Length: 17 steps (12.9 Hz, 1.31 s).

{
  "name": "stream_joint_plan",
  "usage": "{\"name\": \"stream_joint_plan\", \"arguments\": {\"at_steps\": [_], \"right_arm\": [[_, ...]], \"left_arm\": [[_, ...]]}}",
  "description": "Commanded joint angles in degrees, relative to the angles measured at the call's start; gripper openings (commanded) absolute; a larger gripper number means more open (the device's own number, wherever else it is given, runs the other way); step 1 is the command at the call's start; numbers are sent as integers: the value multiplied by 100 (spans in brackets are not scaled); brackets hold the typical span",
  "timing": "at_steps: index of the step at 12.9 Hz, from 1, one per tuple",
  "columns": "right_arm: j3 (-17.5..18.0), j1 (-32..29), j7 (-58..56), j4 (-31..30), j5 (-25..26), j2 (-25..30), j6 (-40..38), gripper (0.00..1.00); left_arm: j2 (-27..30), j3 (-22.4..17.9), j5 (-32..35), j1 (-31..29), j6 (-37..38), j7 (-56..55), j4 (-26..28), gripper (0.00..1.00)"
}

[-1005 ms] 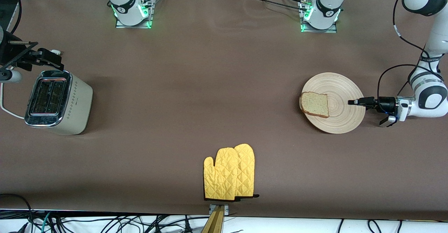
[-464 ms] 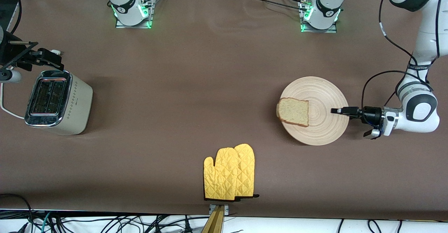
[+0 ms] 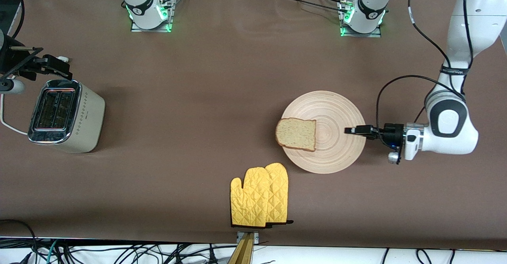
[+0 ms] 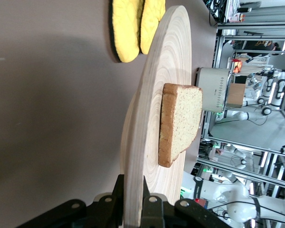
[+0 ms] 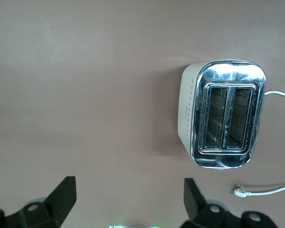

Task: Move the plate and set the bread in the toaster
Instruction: 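Grip the plate rim with the left gripper and slide it toward the toaster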

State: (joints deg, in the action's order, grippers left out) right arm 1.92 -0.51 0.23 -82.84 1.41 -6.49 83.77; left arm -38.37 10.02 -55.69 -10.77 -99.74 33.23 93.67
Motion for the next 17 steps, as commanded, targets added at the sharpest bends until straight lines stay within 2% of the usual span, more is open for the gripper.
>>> {"name": "stream_joint_plan", "arguments": {"at_steps": [1, 4, 7, 10, 14, 17], "right_arm": [[19, -37, -14, -4, -70, 25, 8, 100], [19, -37, -14, -4, -70, 25, 8, 100], [19, -37, -14, -4, -70, 25, 8, 100], [19, -37, -32, -4, -62, 8, 8, 100], [11, -45, -49, -4, -53, -10, 8, 100], [19, -37, -41, -4, -44, -10, 8, 100]], "left_arm": [[181, 289, -607, 232, -491, -9, 318, 0], [137, 298, -1118, 689, -810, -9, 389, 0], [93, 298, -1312, 1076, -958, -62, 476, 0], [31, 298, -1488, 1524, -1564, -27, 582, 0], [-162, 298, -1971, 1788, -1732, 17, 530, 0], [-311, 298, -2278, 2112, -2215, 201, 512, 0]]}}
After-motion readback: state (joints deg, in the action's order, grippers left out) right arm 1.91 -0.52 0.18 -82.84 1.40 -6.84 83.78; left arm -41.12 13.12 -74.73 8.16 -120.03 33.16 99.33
